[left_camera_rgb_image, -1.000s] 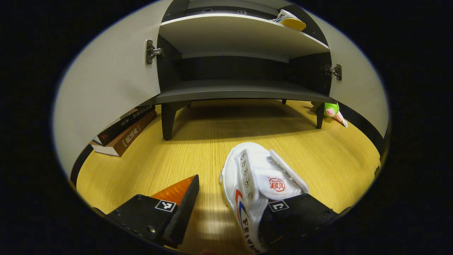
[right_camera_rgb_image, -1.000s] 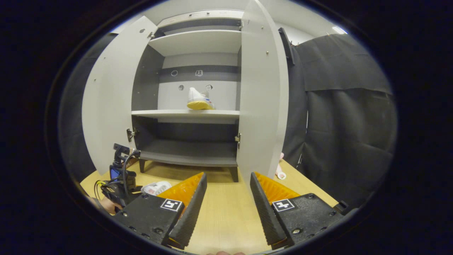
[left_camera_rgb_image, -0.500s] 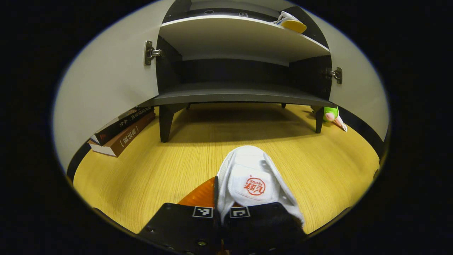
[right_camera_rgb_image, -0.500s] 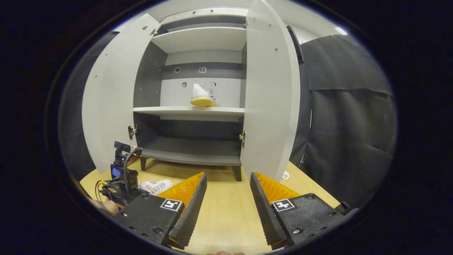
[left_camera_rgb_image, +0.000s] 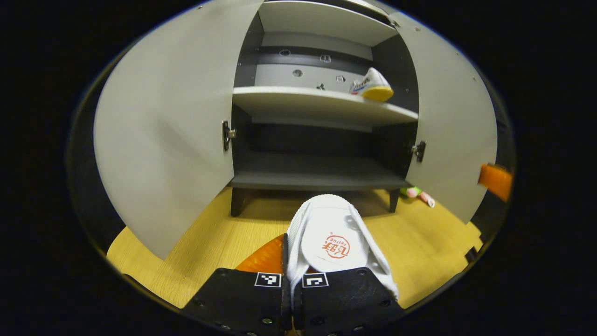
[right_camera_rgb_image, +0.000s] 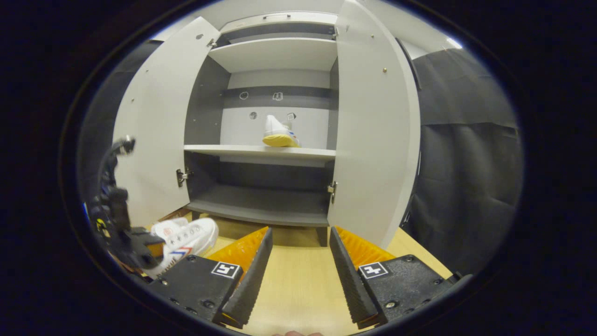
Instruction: Grab one shoe with the right hand and put it into the shoe cabinet, grab the other shoe with the left hand and put it into the shoe cabinet; then close the right door with the right hand and the left door with the left hand.
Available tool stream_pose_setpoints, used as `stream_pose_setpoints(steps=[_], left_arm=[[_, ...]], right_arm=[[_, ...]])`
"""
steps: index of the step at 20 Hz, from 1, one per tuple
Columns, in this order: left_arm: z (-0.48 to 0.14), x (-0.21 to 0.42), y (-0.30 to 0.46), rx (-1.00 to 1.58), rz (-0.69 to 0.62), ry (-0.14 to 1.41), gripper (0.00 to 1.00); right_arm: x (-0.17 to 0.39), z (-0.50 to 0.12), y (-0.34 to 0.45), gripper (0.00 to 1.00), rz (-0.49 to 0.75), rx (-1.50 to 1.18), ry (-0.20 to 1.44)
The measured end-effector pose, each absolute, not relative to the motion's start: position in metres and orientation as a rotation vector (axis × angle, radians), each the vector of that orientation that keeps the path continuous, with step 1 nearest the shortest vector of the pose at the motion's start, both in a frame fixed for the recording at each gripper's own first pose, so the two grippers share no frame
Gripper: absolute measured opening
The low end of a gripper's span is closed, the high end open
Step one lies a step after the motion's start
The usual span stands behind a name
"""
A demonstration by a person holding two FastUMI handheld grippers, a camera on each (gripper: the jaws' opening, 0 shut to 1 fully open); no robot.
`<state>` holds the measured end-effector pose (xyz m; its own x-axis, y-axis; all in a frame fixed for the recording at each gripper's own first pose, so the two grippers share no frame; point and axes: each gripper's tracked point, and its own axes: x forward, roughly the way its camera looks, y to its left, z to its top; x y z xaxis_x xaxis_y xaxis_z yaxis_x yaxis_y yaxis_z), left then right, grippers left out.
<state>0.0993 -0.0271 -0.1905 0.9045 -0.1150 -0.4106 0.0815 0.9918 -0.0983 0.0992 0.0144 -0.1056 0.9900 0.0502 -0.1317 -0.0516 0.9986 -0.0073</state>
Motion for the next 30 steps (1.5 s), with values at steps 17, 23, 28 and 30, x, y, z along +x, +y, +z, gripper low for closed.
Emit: stream_pose_setpoints(steps=[17,23,28,30], left_arm=[[0.01,0.313,-0.012,-0.075,0.021,0.335,0.02],[-0.027,0.38,-0.011,-0.072,0.047,0.51,0.02],[-0.059,0.418,-0.003,-0.042,0.089,0.624,0.02],[-0.074,0.421,-0.002,-0.041,0.092,0.672,0.02]], right_arm=[[0.095,-0.128,0.008,0.79,0.05,-0.001,0.209],[0.086,-0.133,-0.01,0.79,0.01,-0.002,0.207],[0.089,-0.133,-0.023,0.79,-0.024,0.015,0.214],[0.091,-0.13,-0.026,0.79,-0.034,0.023,0.21]])
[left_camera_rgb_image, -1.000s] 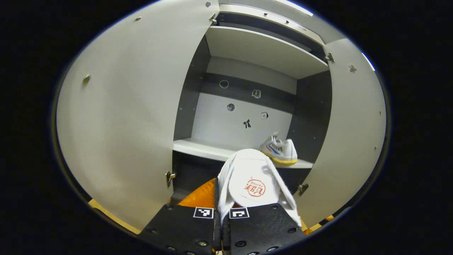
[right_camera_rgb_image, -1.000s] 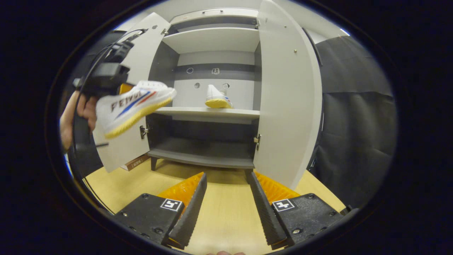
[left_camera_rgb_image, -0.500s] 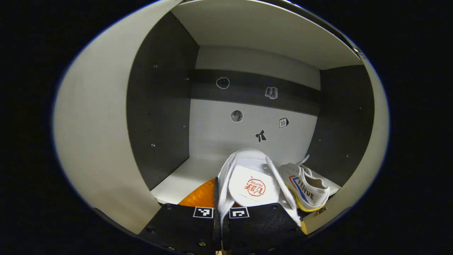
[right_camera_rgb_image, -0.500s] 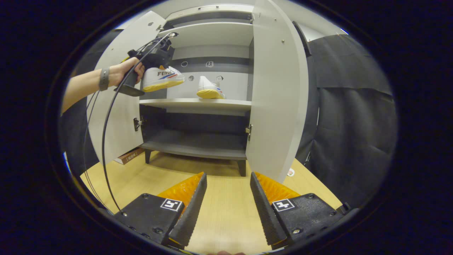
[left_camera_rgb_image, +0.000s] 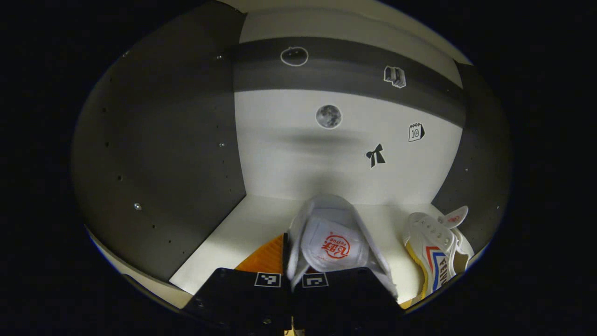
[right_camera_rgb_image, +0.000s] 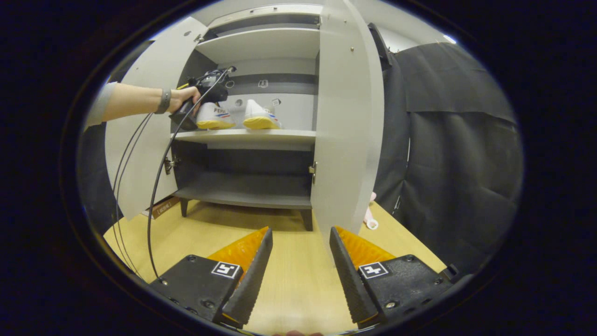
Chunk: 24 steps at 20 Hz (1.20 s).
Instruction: Grab one shoe with the right hand and put it into the shoe cabinet, grab the other shoe with the left hand and put it into the shoe cabinet; then close the right door with the right hand and the left door with the left hand.
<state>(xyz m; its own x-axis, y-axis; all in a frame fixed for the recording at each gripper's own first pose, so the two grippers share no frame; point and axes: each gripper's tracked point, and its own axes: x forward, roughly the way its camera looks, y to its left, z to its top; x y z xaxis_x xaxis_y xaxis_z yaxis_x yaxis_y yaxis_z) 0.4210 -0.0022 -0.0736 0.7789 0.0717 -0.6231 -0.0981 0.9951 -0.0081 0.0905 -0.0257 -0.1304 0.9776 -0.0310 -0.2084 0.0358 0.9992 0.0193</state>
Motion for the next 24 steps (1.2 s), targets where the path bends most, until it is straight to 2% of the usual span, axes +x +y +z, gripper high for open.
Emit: stream_pose_setpoints(steps=[2,3,4,5,6,7,8,9,10,14,16,17,18,19,20,21,24], left_arm=[[-0.08,0.42,-0.001,-0.048,0.102,0.71,0.02],[-0.08,0.422,-0.002,-0.056,0.099,0.712,0.14],[-0.08,0.425,0.0,-0.048,0.092,0.708,0.14],[-0.082,0.423,0.0,-0.045,0.088,0.719,0.03],[-0.083,0.423,-0.003,-0.056,0.074,0.729,0.15],[-0.08,0.425,-0.009,-0.071,0.048,0.715,0.14],[-0.078,0.426,-0.008,-0.072,0.046,0.708,0.34],[-0.078,0.424,-0.009,-0.075,0.045,0.716,0.43],[-0.079,0.421,-0.009,-0.076,0.049,0.729,0.33],[-0.06,0.408,-0.013,-0.101,0.02,0.712,0.33],[-0.043,0.396,-0.019,-0.12,-0.013,0.687,0.36],[-0.03,0.39,-0.021,-0.119,-0.031,0.661,0.48],[-0.017,0.382,-0.021,-0.112,-0.04,0.624,0.35],[-0.001,0.372,-0.023,-0.112,-0.063,0.584,0.35],[0.015,0.36,-0.029,-0.12,-0.09,0.524,0.48],[0.03,0.344,-0.033,-0.135,-0.118,0.48,0.31],[0.058,0.283,-0.034,-0.15,-0.182,0.361,0.31]], right_arm=[[0.092,-0.128,-0.026,0.79,-0.042,0.029,0.202],[0.092,-0.128,-0.026,0.79,-0.043,0.032,0.2],[0.093,-0.128,-0.025,0.78,-0.043,0.036,0.202],[0.093,-0.13,-0.023,0.79,-0.043,0.037,0.203],[0.092,-0.13,-0.022,0.79,-0.042,0.038,0.204],[0.093,-0.132,-0.021,0.79,-0.042,0.039,0.206],[0.092,-0.133,-0.021,0.79,-0.042,0.04,0.209],[0.092,-0.133,-0.02,0.79,-0.041,0.044,0.211],[0.09,-0.133,-0.019,0.79,-0.04,0.048,0.211],[0.085,-0.135,-0.016,0.79,-0.034,0.047,0.212],[0.083,-0.136,-0.015,0.79,-0.029,0.051,0.213],[0.082,-0.137,-0.014,0.79,-0.023,0.054,0.215],[0.081,-0.137,-0.013,0.79,-0.019,0.054,0.217],[0.079,-0.137,-0.011,0.79,-0.015,0.053,0.214],[0.078,-0.136,-0.01,0.79,-0.011,0.052,0.212],[0.077,-0.136,-0.009,0.79,-0.006,0.052,0.211],[0.071,-0.134,-0.004,0.79,0.014,0.043,0.207]])
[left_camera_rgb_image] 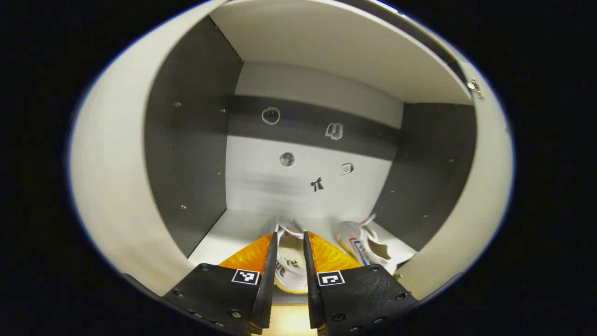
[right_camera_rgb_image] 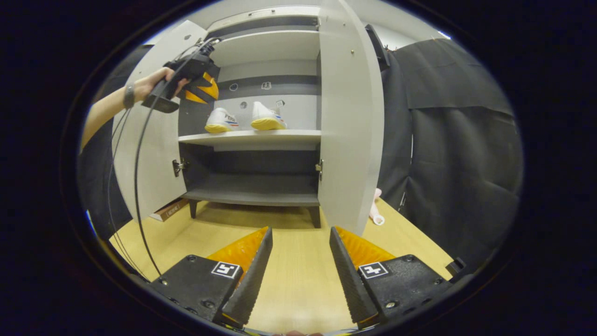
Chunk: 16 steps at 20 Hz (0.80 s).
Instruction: Grab one shoe with the right hand and put it into the shoe cabinet, grab the other shoe with the left hand and put it into the shoe cabinet; then close the right door with the right hand and the left door with the left hand.
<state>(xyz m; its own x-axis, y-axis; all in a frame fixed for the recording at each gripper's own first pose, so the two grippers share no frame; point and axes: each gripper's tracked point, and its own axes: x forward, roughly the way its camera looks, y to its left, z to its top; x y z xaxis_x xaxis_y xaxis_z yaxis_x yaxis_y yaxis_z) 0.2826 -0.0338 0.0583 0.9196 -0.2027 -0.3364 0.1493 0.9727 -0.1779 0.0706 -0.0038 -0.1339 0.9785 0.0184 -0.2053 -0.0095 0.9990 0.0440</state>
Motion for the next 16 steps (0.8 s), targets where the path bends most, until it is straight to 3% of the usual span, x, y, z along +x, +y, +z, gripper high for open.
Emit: stream_pose_setpoints(steps=[8,14,16], left_arm=[[-0.002,0.122,0.0,0.04,-0.097,0.214,0.3],[-0.052,0.027,-0.054,-0.003,-0.179,0.182,0.3],[-0.063,0.009,-0.066,0.019,-0.192,0.196,0.38]], right_arm=[[0.055,-0.122,0.0,0.79,0.046,0.031,0.189],[0.044,-0.116,0.01,0.79,0.071,0.032,0.183],[0.039,-0.111,0.014,0.79,0.078,0.03,0.173]])
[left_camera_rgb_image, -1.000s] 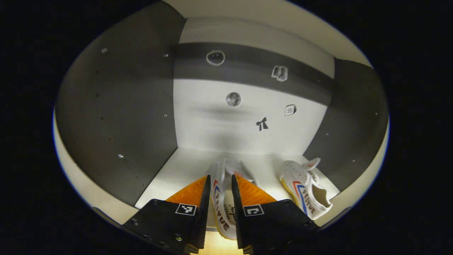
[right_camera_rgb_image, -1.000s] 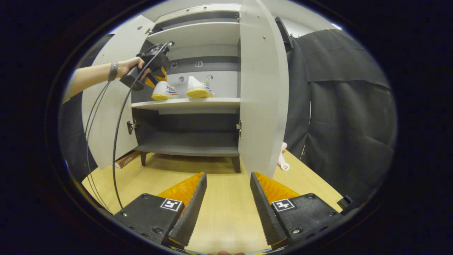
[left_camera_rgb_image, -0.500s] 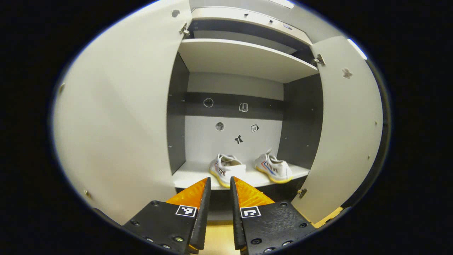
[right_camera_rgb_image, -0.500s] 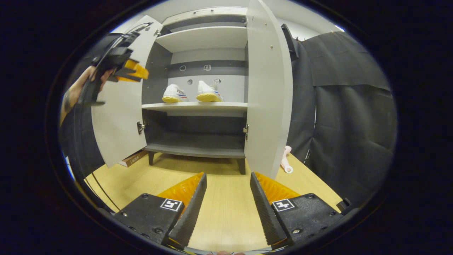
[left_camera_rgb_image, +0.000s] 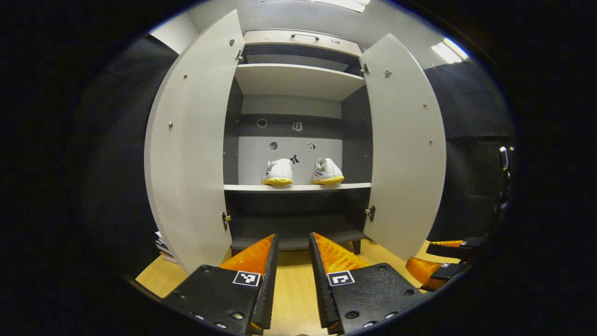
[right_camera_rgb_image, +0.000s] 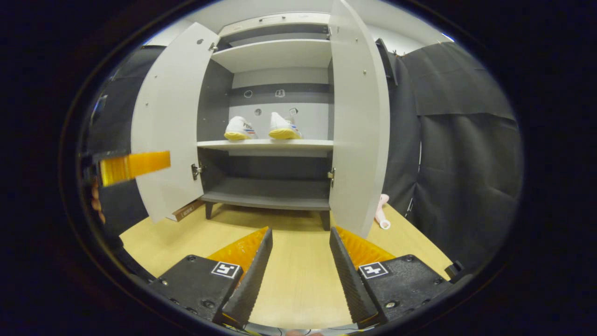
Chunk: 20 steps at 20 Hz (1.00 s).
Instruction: Grab one shoe with the right hand and put it into the shoe cabinet, grab the other shoe with the left hand and put it into the shoe cabinet; then close the right door with the right hand and the left door with the left hand.
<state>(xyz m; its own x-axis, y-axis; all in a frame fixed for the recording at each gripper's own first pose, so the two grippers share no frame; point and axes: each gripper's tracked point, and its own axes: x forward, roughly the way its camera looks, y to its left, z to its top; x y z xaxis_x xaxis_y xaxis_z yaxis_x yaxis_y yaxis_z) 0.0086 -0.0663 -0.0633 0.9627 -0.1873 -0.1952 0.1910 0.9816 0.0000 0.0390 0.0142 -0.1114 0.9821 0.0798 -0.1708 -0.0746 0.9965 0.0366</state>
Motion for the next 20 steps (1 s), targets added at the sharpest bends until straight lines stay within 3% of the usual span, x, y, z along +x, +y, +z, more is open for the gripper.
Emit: stream_pose_setpoints(steps=[1,3,9,16,20], left_arm=[[-0.067,0.001,-0.067,0.031,-0.185,0.197,0.49],[-0.072,-0.01,-0.071,0.029,-0.189,0.191,0.6],[-0.077,-0.033,-0.05,-0.027,-0.101,0.169,0.81],[-0.097,-0.05,-0.047,0.003,-0.1,0.217,0.82],[-0.1,-0.053,-0.056,-0.011,-0.125,0.231,0.82]], right_arm=[[0.036,-0.11,0.015,0.79,0.08,0.025,0.167],[0.031,-0.107,0.018,0.79,0.087,0.019,0.159],[0.008,-0.092,0.013,0.79,0.083,0.028,0.117],[-0.013,-0.03,-0.035,0.84,0.061,0.067,0.029],[-0.01,0.009,-0.098,0.89,-0.059,0.09,-0.03]])
